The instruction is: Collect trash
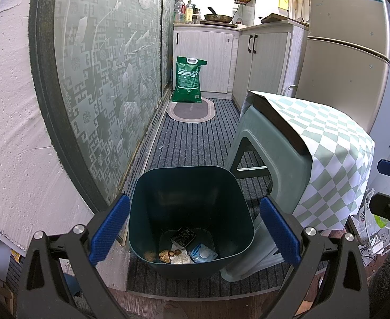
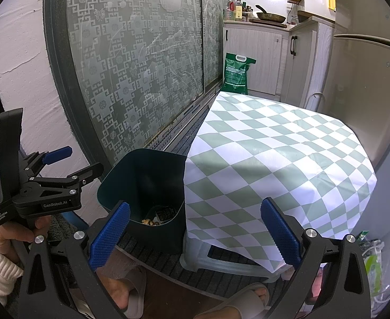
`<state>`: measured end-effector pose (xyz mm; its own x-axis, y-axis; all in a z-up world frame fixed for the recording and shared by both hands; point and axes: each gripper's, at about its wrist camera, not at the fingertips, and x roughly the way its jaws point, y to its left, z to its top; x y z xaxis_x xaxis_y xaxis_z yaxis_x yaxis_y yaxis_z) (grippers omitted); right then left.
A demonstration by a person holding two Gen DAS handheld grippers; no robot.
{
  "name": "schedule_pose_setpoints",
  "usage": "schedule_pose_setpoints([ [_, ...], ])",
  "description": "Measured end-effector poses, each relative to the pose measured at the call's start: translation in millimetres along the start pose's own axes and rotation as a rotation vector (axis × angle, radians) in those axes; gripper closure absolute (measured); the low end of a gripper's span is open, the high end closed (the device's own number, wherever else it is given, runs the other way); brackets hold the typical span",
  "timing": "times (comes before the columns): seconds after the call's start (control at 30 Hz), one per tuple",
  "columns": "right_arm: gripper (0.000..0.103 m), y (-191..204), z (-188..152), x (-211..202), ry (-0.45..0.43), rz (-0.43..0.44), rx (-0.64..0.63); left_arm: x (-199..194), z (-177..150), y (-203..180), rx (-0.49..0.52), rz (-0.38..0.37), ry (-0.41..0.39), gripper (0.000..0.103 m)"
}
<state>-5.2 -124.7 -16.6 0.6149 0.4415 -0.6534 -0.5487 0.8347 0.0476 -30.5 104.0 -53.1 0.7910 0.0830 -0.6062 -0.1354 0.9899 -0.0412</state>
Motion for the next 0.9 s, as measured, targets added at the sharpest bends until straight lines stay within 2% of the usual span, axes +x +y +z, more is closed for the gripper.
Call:
schedule_pose_setpoints([
  [0.9,0.004,0.5,-1.0,0.6,0.002,0.000,-0.003,-1.0,-0.9,-6.8,-0.004,-0.012,0.000,0.003],
])
